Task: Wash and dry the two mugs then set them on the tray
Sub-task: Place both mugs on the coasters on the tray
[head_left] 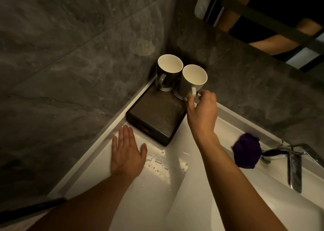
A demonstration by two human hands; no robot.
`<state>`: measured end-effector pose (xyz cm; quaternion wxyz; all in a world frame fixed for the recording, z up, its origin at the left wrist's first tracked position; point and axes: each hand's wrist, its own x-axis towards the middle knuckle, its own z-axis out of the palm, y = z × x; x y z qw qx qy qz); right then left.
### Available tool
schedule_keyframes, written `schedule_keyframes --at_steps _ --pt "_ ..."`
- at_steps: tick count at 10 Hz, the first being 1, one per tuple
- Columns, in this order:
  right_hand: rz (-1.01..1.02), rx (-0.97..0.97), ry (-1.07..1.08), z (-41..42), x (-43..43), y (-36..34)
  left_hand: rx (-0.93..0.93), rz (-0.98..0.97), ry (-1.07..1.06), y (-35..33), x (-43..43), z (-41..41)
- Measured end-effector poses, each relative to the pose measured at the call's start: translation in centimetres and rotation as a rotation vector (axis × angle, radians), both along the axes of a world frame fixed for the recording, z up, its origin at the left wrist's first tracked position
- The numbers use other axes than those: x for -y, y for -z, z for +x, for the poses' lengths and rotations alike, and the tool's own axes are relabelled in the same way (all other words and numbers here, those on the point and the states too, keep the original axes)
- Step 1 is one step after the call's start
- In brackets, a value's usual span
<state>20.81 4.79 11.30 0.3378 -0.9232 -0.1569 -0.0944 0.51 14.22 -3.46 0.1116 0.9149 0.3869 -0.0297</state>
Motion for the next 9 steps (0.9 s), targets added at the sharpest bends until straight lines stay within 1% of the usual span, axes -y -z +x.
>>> schedule_keyframes --at_steps 1,4,7,8,9 --pt "-0.036 -0.019 -0.045 0.3 0.1 0.4 0.013 0.008 -0.007 0.1 0.1 0.0" --pt "-0.07 -0.009 -0.092 0.0 -0.9 0.1 0.026 0.043 -0.005 0.6 0.1 -0.1" --pt "-0.047 -0.036 -0.08 -0.5 -2.4 -0.1 0.021 0.052 0.01 1.0 0.1 -0.1" --pt "-0.052 -0.057 -0.08 -0.5 -2.4 -0.3 0.049 0.054 0.011 1.0 0.0 -0.1" --pt "-0.062 -0.079 -0.072 -1.6 -0.6 0.3 0.046 0.035 -0.001 0.5 0.0 -0.1"
